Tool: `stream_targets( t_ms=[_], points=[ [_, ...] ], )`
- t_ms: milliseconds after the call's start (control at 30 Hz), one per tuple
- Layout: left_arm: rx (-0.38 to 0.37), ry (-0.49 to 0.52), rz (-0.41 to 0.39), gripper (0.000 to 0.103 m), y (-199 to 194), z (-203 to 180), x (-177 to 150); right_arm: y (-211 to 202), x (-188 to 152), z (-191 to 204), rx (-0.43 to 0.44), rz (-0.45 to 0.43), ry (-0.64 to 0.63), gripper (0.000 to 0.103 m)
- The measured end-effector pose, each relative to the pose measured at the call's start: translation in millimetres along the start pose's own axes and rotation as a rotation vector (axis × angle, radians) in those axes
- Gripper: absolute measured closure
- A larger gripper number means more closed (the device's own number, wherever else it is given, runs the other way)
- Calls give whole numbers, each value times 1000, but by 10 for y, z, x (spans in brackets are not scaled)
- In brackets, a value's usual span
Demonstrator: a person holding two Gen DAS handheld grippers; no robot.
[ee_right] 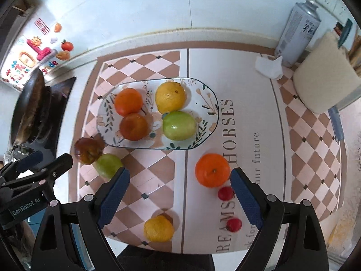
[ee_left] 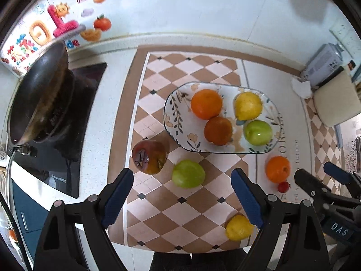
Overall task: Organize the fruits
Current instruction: 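Lift both open tools away from the plate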
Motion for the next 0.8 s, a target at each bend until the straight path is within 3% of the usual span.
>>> stream_targets(
  t_ms=[367, 800],
  points=[
    [0, 39, -103, 15, -511, -98, -134, -696, -232, 28, 29, -124, -3, 10],
    [2, 51, -190, 15, -961, -99, -296, -1055, -421, 65, 67, -164, 1, 10]
  ],
)
Point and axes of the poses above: each gripper's, at about its wrist camera, not at the fingertips, and y roughly the way its jaws point, z to its left, x to its top, the point moved 5 cm from there along y, roughly the way its jaws point, and after that the axes turned 11 degrees about y, right-handed, at the moved point
